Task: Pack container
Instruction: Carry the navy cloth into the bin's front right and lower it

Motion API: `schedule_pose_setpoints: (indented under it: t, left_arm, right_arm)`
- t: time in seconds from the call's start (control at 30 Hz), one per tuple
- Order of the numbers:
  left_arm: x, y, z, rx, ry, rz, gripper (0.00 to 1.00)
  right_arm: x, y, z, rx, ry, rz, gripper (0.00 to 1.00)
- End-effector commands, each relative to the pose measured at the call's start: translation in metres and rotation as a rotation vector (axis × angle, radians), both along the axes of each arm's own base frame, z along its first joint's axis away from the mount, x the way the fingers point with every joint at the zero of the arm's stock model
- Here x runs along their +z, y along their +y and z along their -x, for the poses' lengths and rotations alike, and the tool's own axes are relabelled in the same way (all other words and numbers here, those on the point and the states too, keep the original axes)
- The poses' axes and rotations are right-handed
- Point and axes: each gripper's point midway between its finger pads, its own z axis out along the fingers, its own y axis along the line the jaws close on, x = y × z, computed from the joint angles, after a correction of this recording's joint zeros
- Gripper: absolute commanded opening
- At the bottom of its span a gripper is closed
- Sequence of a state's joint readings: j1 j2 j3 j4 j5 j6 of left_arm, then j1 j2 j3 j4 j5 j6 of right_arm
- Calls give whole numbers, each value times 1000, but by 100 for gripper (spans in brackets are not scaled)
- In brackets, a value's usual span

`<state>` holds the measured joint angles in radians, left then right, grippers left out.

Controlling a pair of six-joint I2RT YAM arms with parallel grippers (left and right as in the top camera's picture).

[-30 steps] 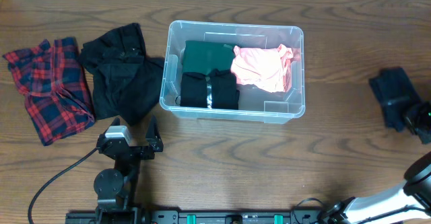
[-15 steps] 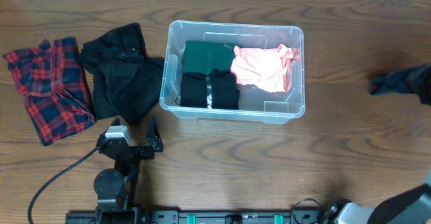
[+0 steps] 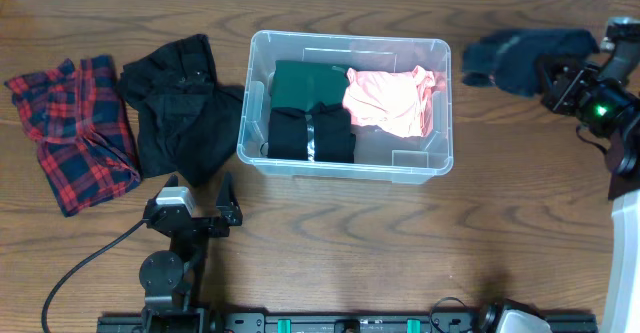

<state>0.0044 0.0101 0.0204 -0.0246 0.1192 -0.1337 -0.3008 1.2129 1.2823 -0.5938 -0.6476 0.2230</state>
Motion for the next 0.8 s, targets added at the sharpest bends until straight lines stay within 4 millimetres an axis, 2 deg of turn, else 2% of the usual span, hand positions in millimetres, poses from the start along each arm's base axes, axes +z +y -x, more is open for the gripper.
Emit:
schedule_pose_setpoints:
  t: [0.0,0.17,0.3,0.4,0.53,0.77]
  left_arm:
    - [-15,-2,1,-12,46,-4,98]
    - [-15,-2,1,-12,46,-4,98]
    - [-15,-2,1,-12,45,-4,98]
    - [-15,-2,1,-12,46,-4,98]
    - [-15,-2,1,-12,46,-4,98]
    - [-15,-2,1,-12,45,-4,98]
  right_arm:
    - [40,36,14,121,-115,20,1]
    - [40,91,31,291,-104,-3,1]
    - [22,133,43,429,-42,-1,1]
    - [9,153,49,497,8,3,1]
    - [-15,172,54,563,92,16,1]
    - [-58,187,53,629,228,45,1]
